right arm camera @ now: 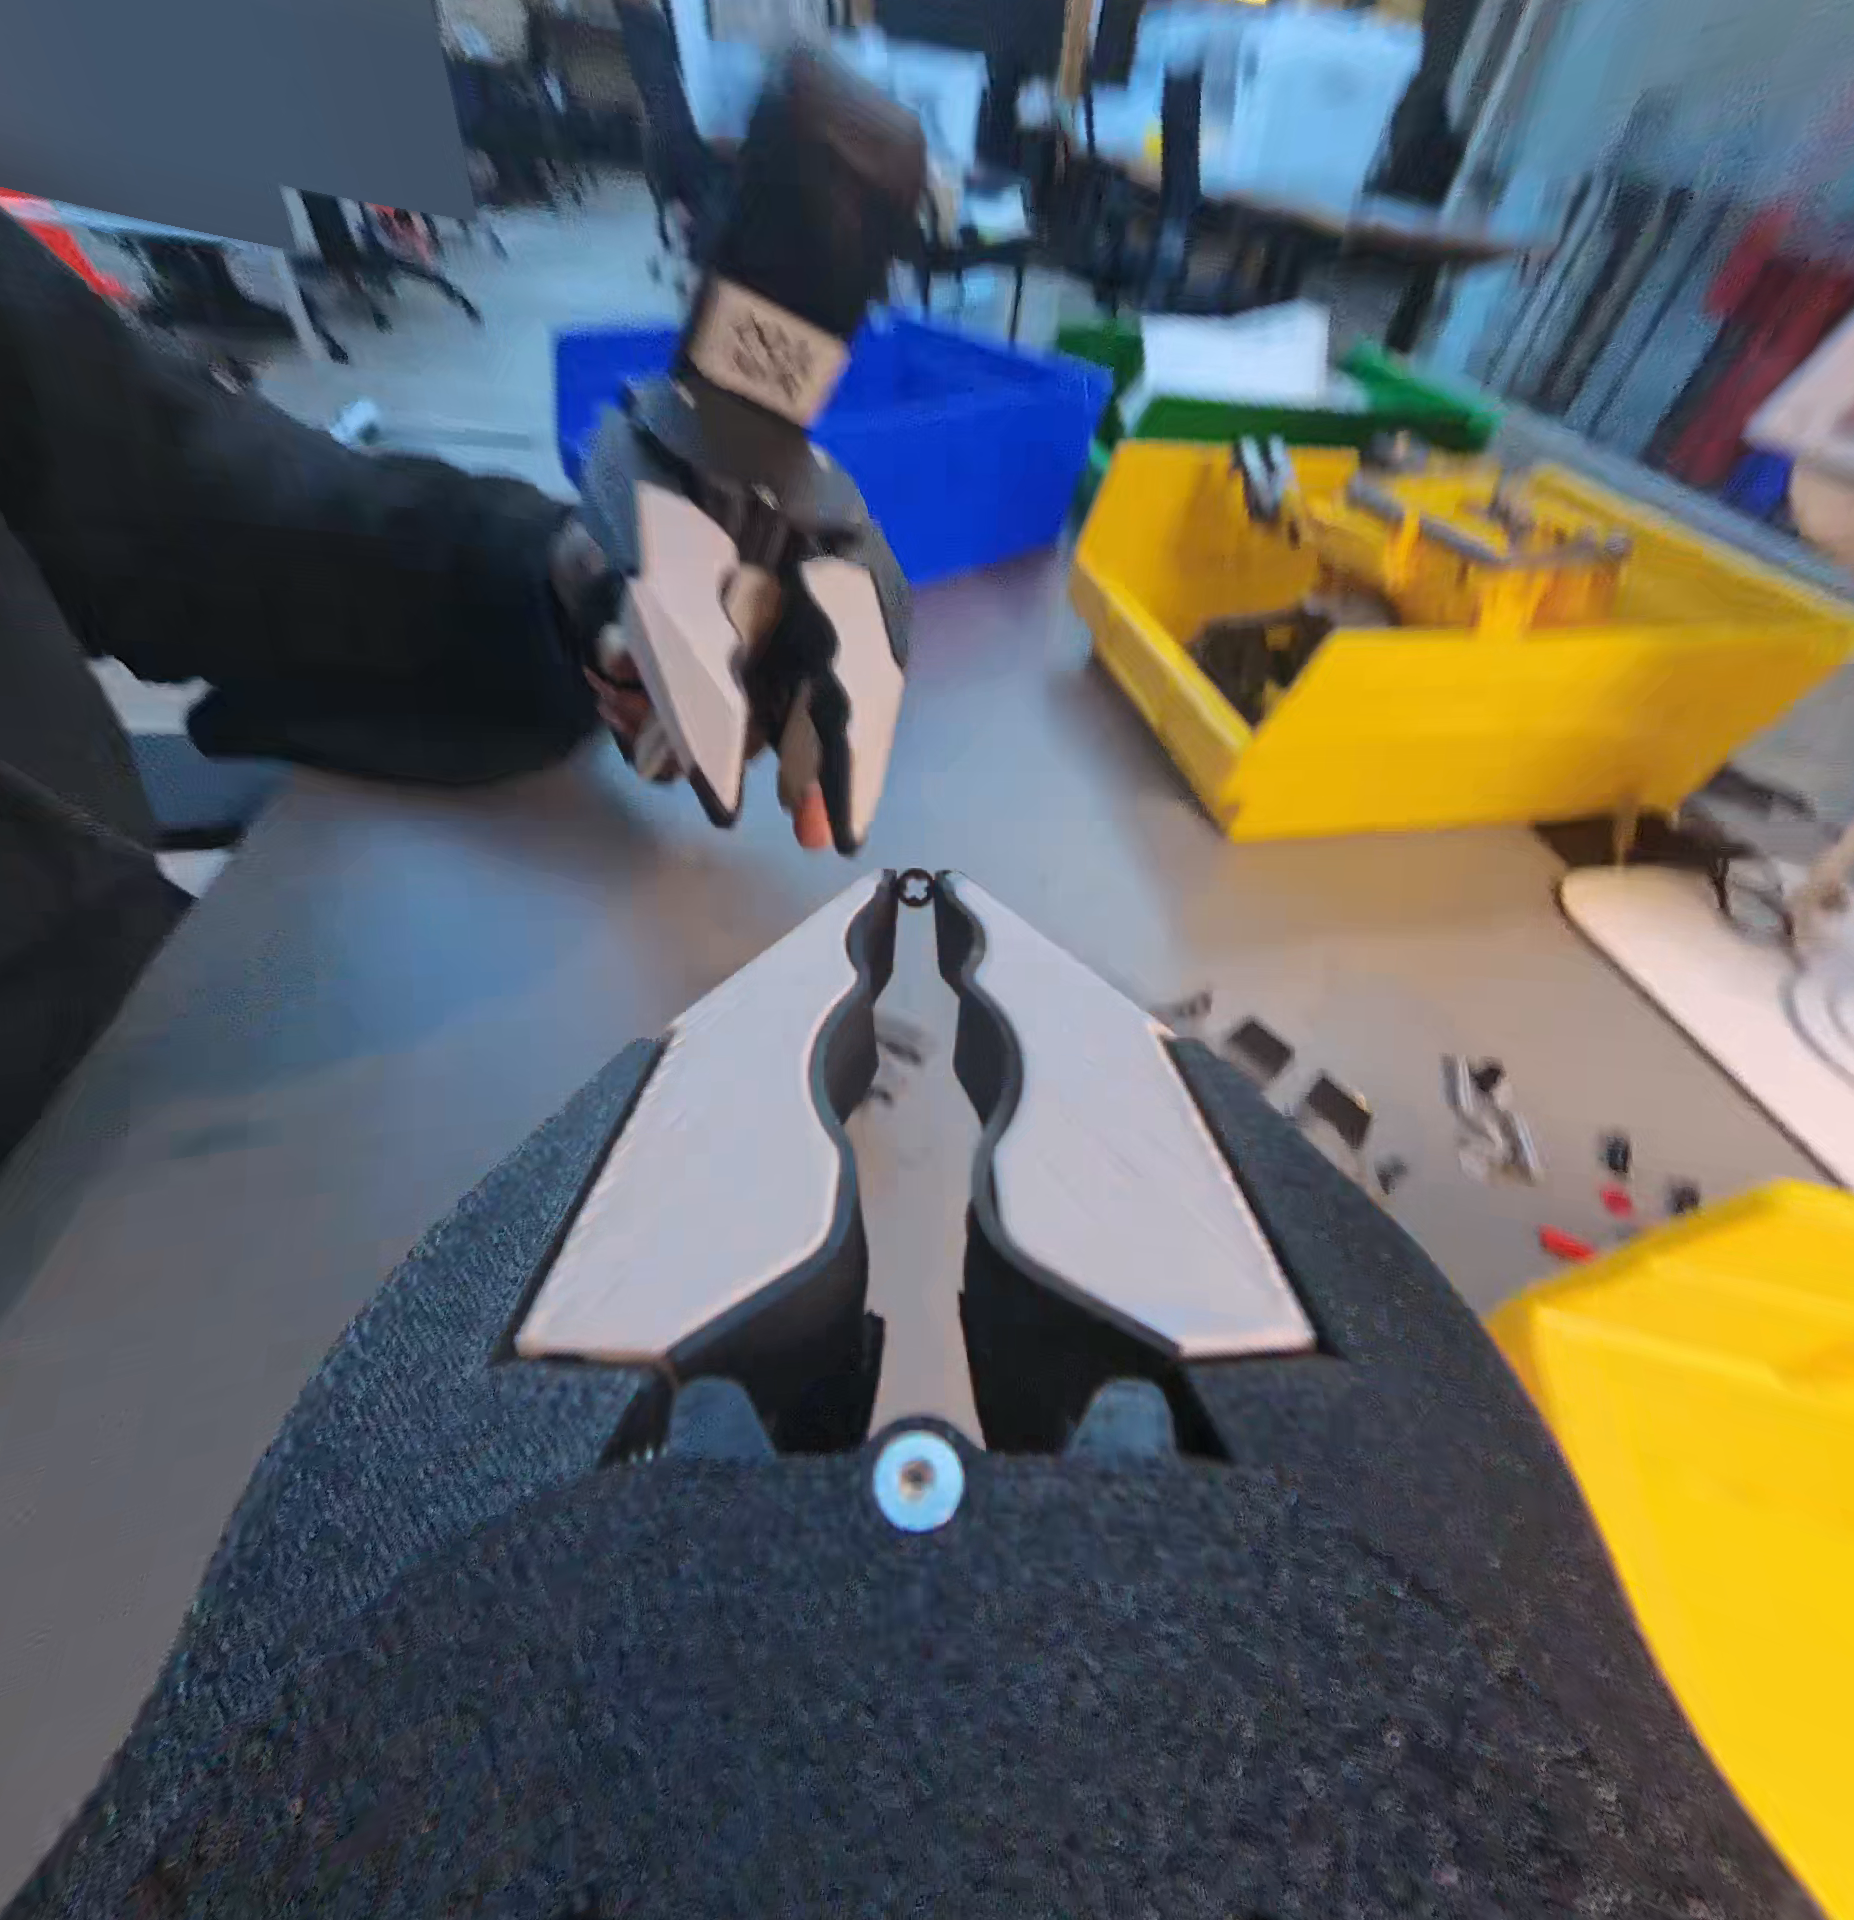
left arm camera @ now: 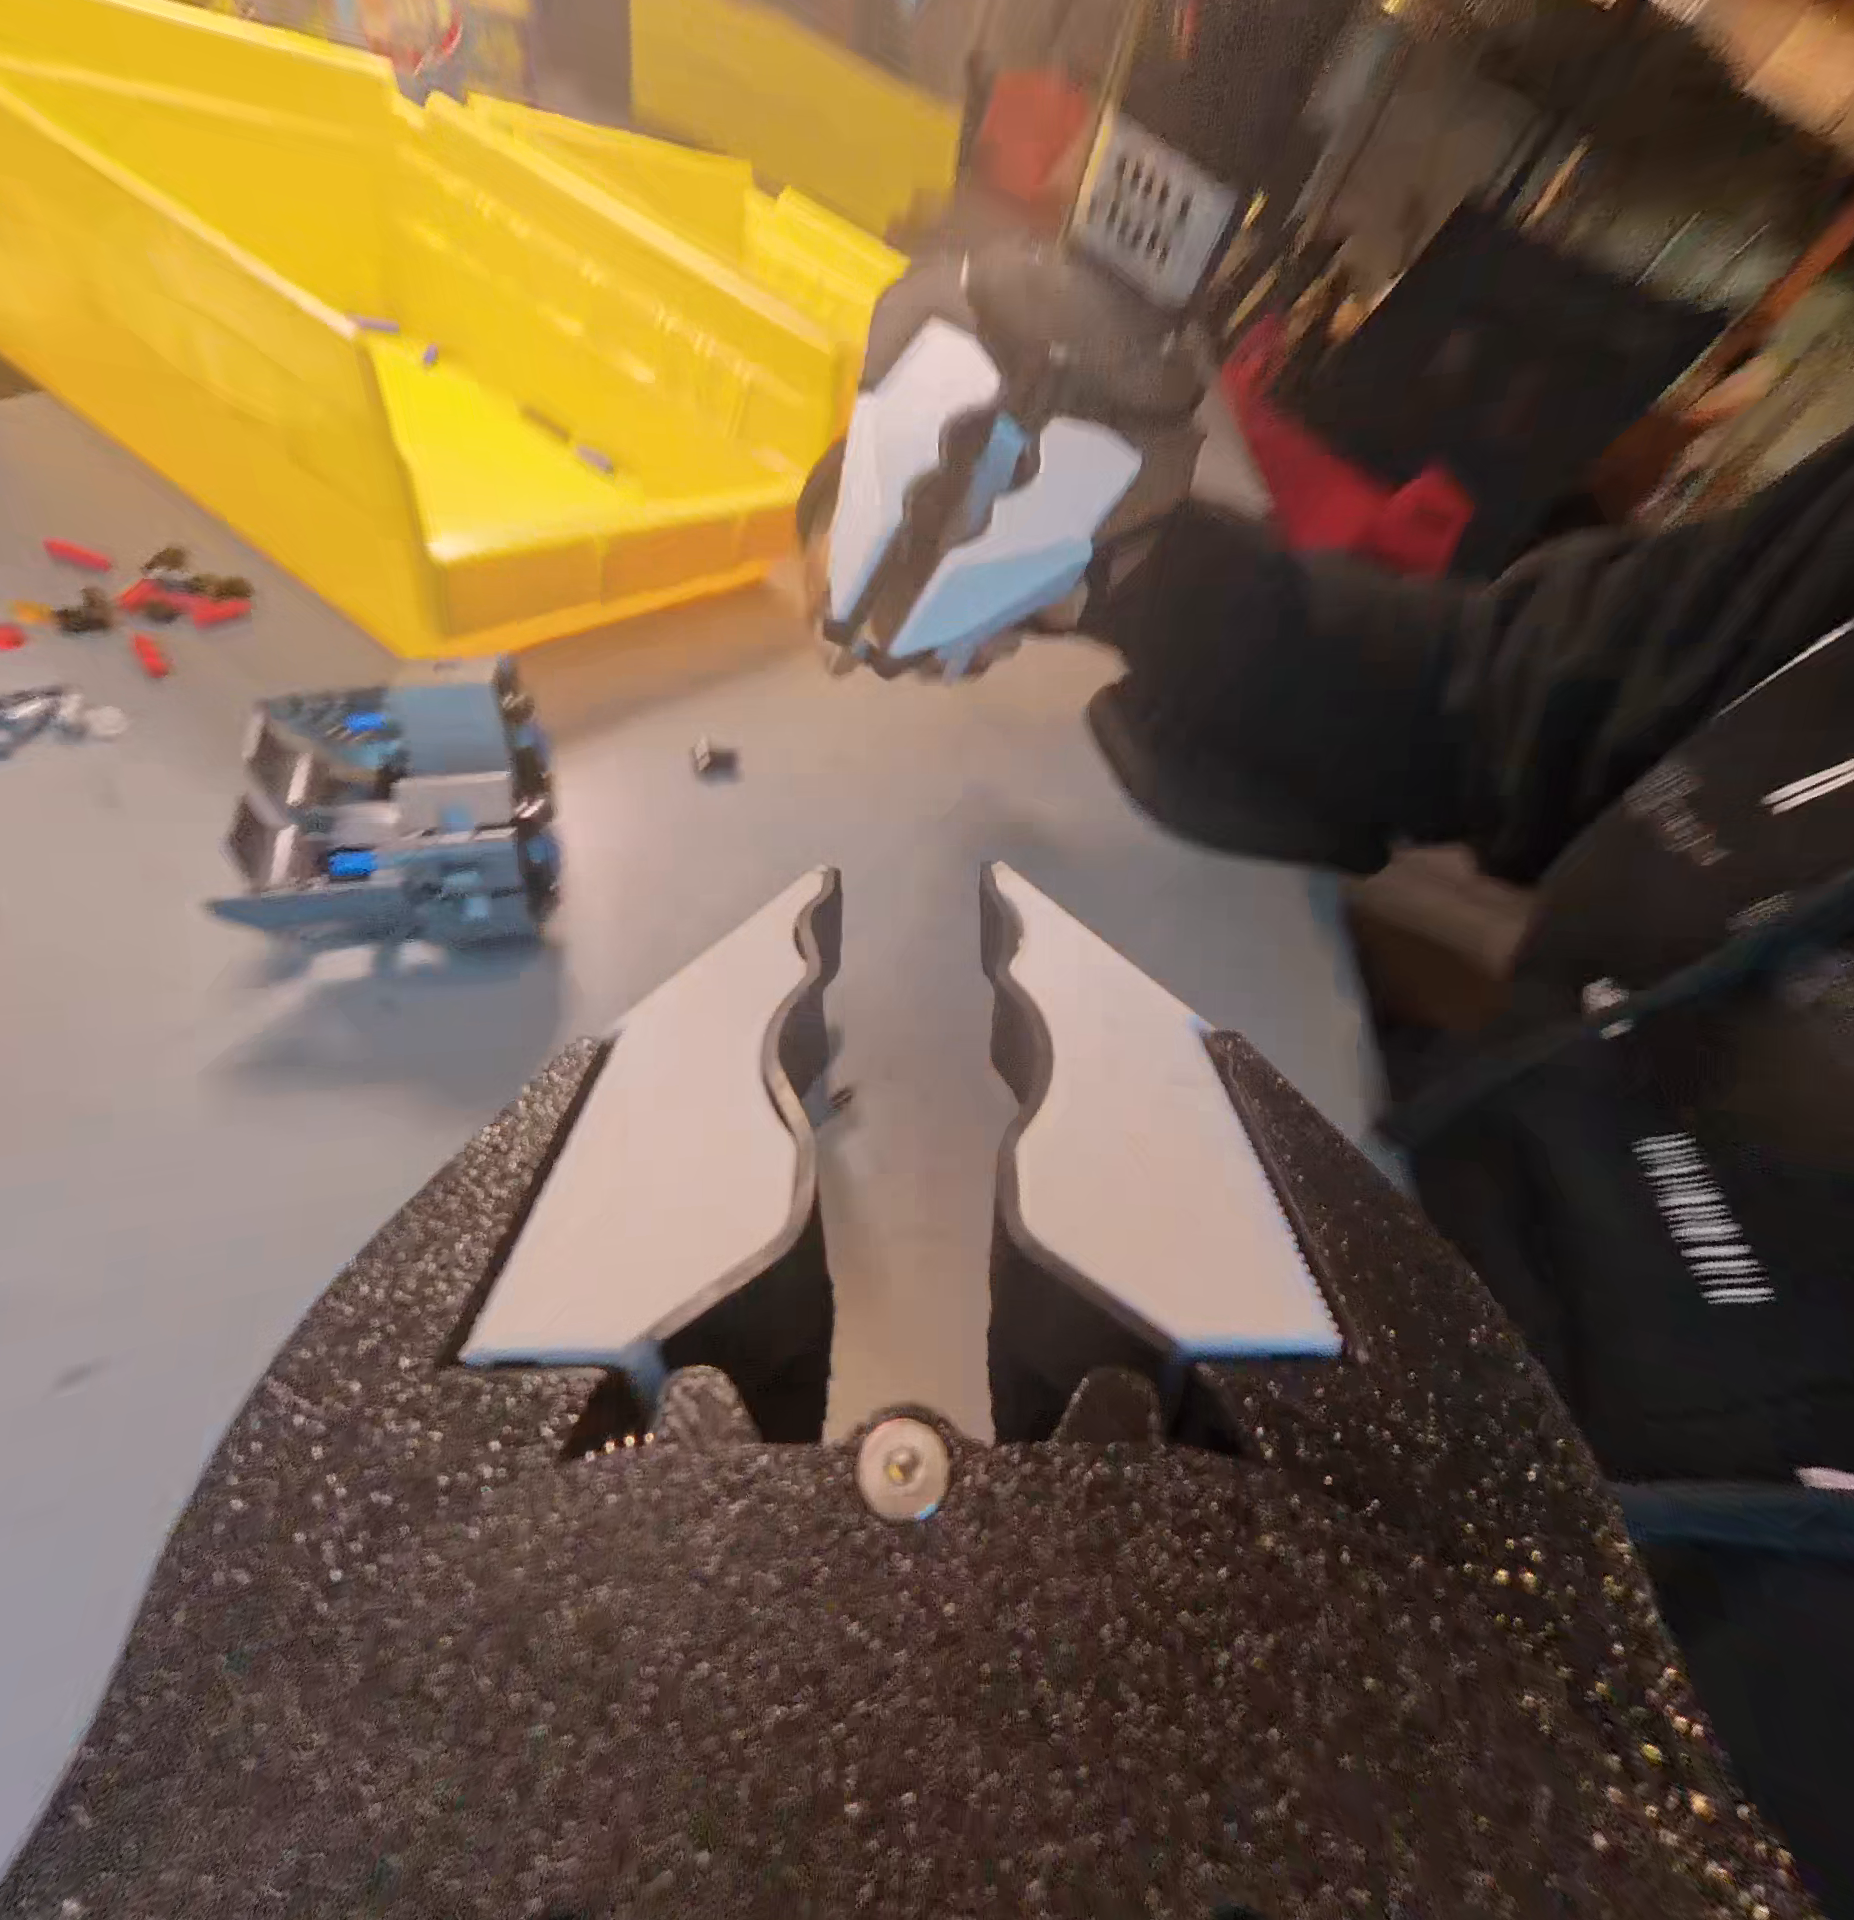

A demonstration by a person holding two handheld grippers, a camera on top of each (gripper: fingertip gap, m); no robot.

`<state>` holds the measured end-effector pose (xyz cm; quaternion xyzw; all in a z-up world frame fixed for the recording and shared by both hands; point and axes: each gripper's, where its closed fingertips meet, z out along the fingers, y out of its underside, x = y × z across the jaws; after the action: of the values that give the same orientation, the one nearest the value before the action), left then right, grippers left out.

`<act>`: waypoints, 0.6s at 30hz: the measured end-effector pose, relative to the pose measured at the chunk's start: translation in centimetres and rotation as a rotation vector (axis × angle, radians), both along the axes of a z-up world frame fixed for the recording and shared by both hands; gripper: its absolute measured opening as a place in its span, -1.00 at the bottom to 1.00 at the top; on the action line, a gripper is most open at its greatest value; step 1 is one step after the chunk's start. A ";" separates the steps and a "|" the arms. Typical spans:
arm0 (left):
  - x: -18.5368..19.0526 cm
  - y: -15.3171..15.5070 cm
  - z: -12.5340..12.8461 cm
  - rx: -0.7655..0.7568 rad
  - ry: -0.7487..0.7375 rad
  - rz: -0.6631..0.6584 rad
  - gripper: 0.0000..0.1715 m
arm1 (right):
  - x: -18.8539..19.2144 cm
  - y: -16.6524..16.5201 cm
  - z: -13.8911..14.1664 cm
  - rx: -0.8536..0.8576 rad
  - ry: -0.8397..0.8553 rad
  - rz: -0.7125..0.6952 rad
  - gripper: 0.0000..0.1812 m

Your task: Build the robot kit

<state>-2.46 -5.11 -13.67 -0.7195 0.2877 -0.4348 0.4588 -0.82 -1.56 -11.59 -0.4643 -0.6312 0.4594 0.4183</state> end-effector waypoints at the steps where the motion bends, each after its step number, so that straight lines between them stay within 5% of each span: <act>1: 0.5 -0.5 1.3 -0.025 -0.110 -0.035 -0.71 | -0.2 -1.2 1.4 0.019 0.083 0.029 -0.93; 7: 1.0 -2.1 5.3 -0.195 -0.526 -0.198 -0.76 | -1.1 -5.6 3.9 0.215 0.219 0.094 -0.93; 18: 1.8 -3.7 6.7 -0.244 -0.627 -0.315 -0.91 | -1.0 -7.1 4.4 0.301 0.237 0.118 -0.93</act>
<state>-0.63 -8.78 -7.00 -0.5475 0.1865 -0.7306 0.3629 -1.80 -8.68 -7.23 -0.3015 -0.6652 0.4347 0.5269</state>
